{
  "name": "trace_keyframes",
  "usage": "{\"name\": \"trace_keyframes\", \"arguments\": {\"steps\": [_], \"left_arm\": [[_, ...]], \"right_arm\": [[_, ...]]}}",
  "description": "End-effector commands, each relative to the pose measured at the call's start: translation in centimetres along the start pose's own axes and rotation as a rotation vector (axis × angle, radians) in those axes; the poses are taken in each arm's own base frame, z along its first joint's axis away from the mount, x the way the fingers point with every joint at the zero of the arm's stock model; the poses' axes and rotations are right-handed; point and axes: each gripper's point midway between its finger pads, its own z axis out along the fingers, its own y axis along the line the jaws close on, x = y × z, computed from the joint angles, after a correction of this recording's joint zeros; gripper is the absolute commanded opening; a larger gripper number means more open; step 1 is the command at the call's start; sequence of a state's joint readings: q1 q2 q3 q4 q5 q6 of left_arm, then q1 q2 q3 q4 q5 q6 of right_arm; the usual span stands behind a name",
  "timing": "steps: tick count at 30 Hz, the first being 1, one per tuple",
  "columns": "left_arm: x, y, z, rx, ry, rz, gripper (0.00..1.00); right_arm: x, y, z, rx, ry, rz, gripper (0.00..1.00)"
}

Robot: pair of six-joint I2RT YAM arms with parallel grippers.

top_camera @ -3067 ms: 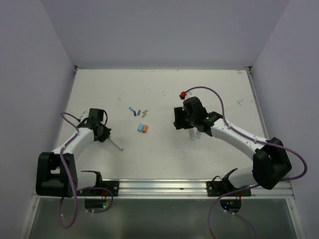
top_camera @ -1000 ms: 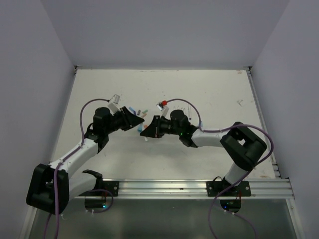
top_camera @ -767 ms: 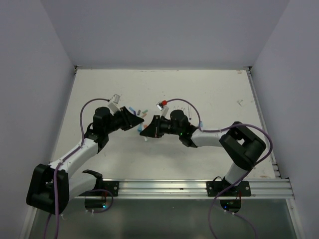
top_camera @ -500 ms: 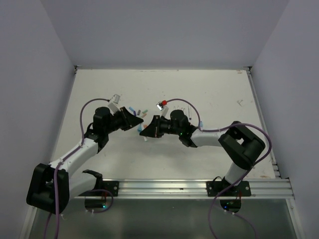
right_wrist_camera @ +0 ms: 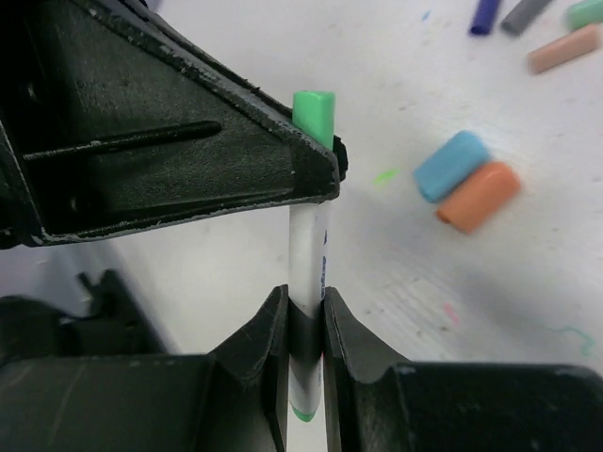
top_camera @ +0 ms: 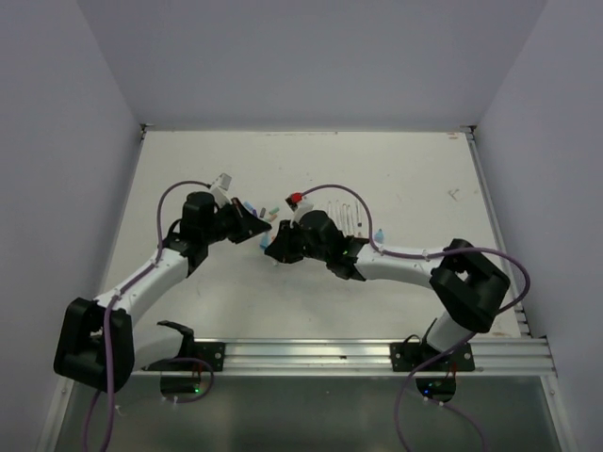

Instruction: Open the pen caps

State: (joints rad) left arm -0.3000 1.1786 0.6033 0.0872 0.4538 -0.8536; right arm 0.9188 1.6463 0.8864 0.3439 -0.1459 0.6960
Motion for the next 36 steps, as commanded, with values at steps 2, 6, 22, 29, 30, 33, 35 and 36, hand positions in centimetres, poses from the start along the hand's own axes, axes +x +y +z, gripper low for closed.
{"name": "trace_keyframes", "arguments": {"steps": [2, 6, 22, 29, 30, 33, 35, 36], "left_arm": [[-3.7, 0.2, 0.0, -0.133, -0.086, 0.006, 0.00], [-5.2, 0.2, -0.1, -0.140, -0.130, -0.011, 0.00], [-5.8, 6.6, 1.0, -0.333, -0.074, 0.153, 0.00], [-6.7, 8.8, 2.4, -0.379, -0.076, 0.120, 0.00], [-6.9, 9.2, 2.5, -0.386, -0.077, 0.109, 0.00], [-7.6, 10.8, 2.8, -0.406, -0.085, 0.062, 0.00], [-7.7, 11.9, 3.0, -0.407, -0.070, 0.032, 0.00], [-8.2, 12.0, 3.2, -0.407, -0.072, 0.028, 0.00]], "right_arm": [[-2.1, -4.6, -4.2, 0.518, -0.075, -0.329, 0.00], [-2.6, -5.6, -5.3, 0.622, -0.079, -0.386, 0.00], [-7.6, -14.1, -12.1, 0.661, -0.143, -0.125, 0.00], [-9.6, -20.5, -15.1, 0.804, -0.092, -0.045, 0.00], [-9.6, -21.0, -14.9, 0.794, -0.076, -0.036, 0.00], [-10.7, -24.0, -14.9, 0.835, -0.046, -0.011, 0.00], [-10.5, -26.2, -14.8, 0.866, -0.008, 0.006, 0.00], [-11.2, -26.4, -14.5, 0.862, -0.012, 0.001, 0.00]]}}
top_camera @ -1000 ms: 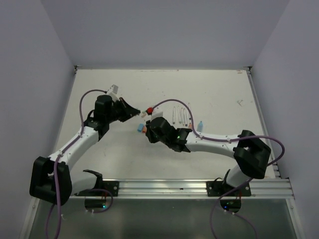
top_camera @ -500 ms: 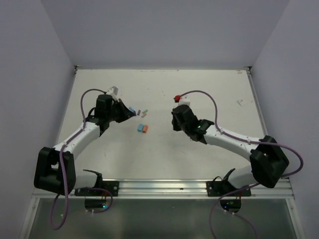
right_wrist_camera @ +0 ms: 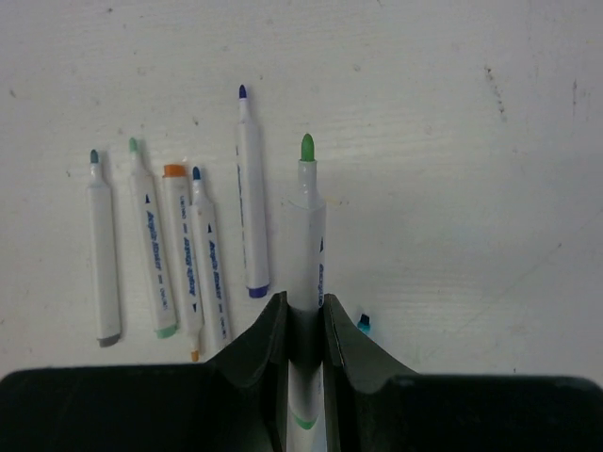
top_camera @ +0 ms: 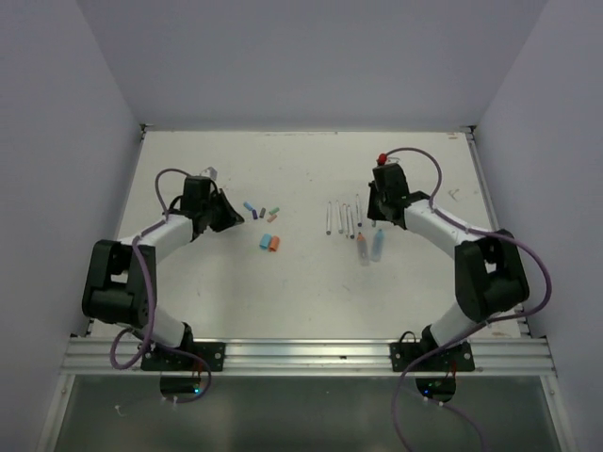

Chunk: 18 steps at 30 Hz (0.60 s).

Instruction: Open the pen caps

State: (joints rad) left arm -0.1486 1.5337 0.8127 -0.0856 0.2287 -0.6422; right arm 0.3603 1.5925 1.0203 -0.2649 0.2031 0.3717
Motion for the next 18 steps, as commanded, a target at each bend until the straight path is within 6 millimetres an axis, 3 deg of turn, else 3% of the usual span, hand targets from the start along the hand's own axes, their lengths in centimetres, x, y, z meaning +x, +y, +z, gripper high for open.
{"name": "trace_keyframes", "arguments": {"steps": [1, 5, 10, 18], "left_arm": [[-2.8, -0.1, 1.1, 0.022, -0.040, -0.008, 0.00], [-3.1, 0.0, 2.1, 0.020, -0.026, -0.028, 0.01], [-3.6, -0.7, 3.3, 0.065, -0.036, -0.051, 0.11], [-4.0, -0.5, 5.0, 0.053, -0.024, -0.072, 0.14]], "right_arm": [[-1.1, 0.2, 1.5, -0.030, 0.033, -0.046, 0.00], [-0.9, 0.1, 2.9, -0.014, 0.050, -0.061, 0.00], [-0.6, 0.1, 4.3, -0.019, 0.068, -0.047, 0.00], [0.3, 0.4, 5.9, -0.056, 0.103, -0.032, 0.05]]}}
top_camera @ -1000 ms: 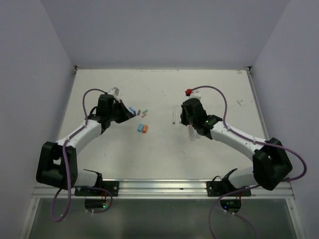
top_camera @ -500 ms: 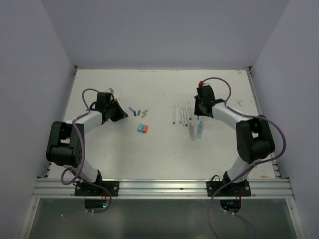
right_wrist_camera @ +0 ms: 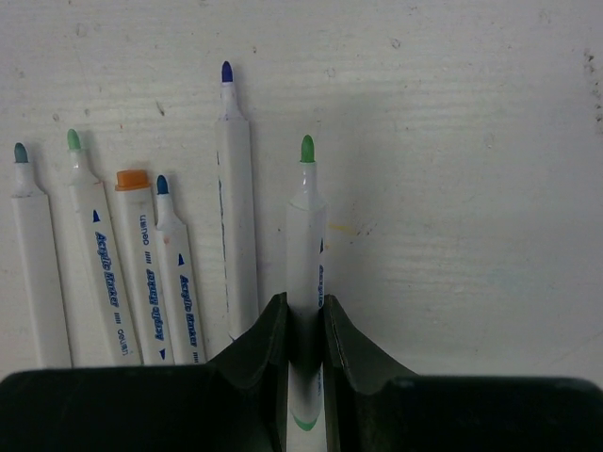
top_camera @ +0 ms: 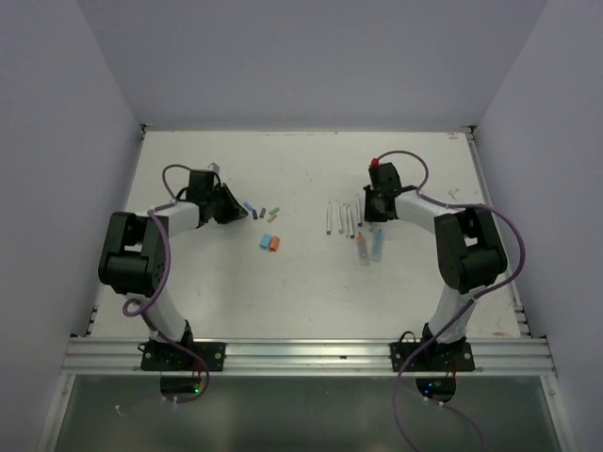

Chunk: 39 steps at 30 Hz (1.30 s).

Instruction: Open the pen caps

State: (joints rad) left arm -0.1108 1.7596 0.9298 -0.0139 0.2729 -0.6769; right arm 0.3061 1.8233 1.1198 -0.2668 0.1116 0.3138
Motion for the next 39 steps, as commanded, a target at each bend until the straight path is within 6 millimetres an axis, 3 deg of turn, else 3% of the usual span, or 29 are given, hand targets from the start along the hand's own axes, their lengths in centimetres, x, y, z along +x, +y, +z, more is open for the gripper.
{"name": "trace_keyframes", "arguments": {"steps": [1, 6, 16, 27, 30, 35, 39], "left_arm": [[-2.2, -1.8, 0.5, 0.063, -0.051, -0.005, 0.16], [-1.8, -1.6, 1.2, 0.068, -0.031, -0.019, 0.22], [-1.6, -1.3, 1.1, 0.062, -0.033, -0.026, 0.47], [-1.9, -3.4, -2.7, 0.152, -0.123, -0.031, 0.57], [-1.8, -3.8, -3.6, 0.168, -0.127, -0.021, 0.58], [-1.5, -5.0, -5.2, 0.208, -0.138, 0.015, 0.61], [-1.2, -6.8, -7.1, 0.274, -0.170, 0.047, 0.70]], "right_arm": [[-1.9, 1.0, 0.3, -0.048, -0.044, 0.003, 0.06], [-1.9, 1.3, 0.9, -0.056, -0.032, 0.005, 0.12], [-1.8, 1.5, 1.4, -0.065, -0.010, 0.004, 0.25], [-1.8, 1.5, 0.7, -0.071, -0.027, 0.019, 0.40], [-2.1, 1.5, 0.0, -0.070, -0.045, 0.021, 0.44], [-3.6, 1.0, -3.2, -0.068, -0.129, 0.035, 0.54], [-2.8, 0.1, -5.9, -0.053, -0.151, 0.053, 0.65]]}}
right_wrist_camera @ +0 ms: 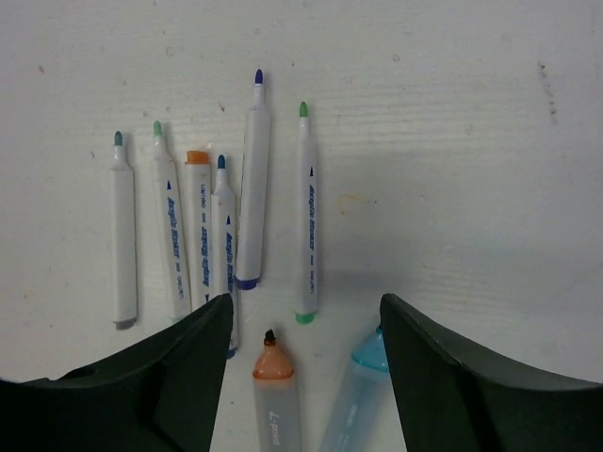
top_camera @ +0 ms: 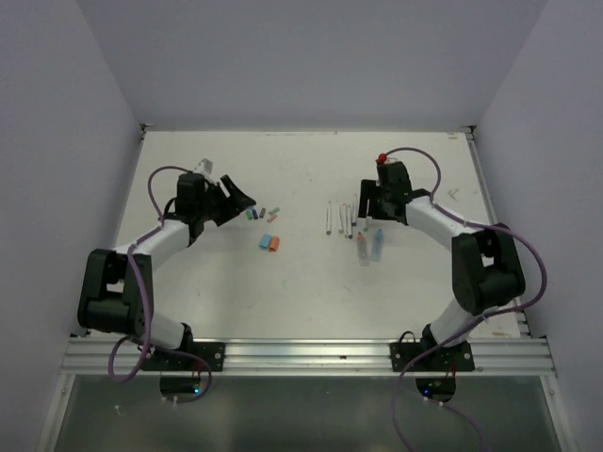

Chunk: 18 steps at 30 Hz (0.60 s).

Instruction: Open the pen caps

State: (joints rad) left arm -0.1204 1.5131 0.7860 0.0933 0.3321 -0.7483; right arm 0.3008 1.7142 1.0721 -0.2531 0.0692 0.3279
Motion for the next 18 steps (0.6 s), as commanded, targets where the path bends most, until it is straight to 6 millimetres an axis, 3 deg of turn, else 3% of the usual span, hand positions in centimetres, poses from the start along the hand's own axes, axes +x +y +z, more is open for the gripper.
{"name": "trace_keyframes", "arguments": {"steps": [1, 2, 3, 7, 12, 14, 16, 17, 18], "left_arm": [[-0.6, -3.1, -1.5, 0.113, -0.051, 0.052, 0.71], [-0.4, -3.7, -1.7, 0.125, -0.049, 0.060, 0.72], [-0.3, -4.2, -2.0, 0.138, -0.053, 0.067, 0.74], [1.5, -5.7, -2.8, 0.201, -0.032, 0.080, 0.78], [5.5, -6.2, -3.5, 0.268, 0.022, 0.074, 0.84], [6.5, -6.7, -3.8, 0.305, 0.027, 0.081, 0.86], [7.9, -6.5, -4.4, 0.343, 0.052, 0.075, 0.89], [7.5, -8.1, -5.2, 0.434, 0.015, 0.106, 0.90], [9.3, -8.3, -6.1, 0.510, 0.064, 0.122, 1.00]], "right_arm": [[-1.7, -0.3, -3.8, 0.006, -0.095, 0.037, 0.69], [-1.4, -0.5, -5.2, -0.003, -0.111, 0.044, 0.79], [-0.8, -0.7, -5.9, 0.001, -0.107, 0.055, 0.98], [1.8, -1.5, -8.7, -0.001, -0.106, 0.101, 0.99], [6.3, -2.0, -10.3, -0.020, -0.026, 0.121, 0.99], [7.6, -1.6, -11.2, -0.072, -0.025, 0.117, 0.99], [7.2, -0.1, -12.8, -0.183, -0.086, 0.111, 0.99], [8.2, 0.3, -12.9, -0.230, -0.085, 0.099, 0.99], [7.2, 1.5, -13.7, -0.310, -0.153, 0.085, 0.99]]}}
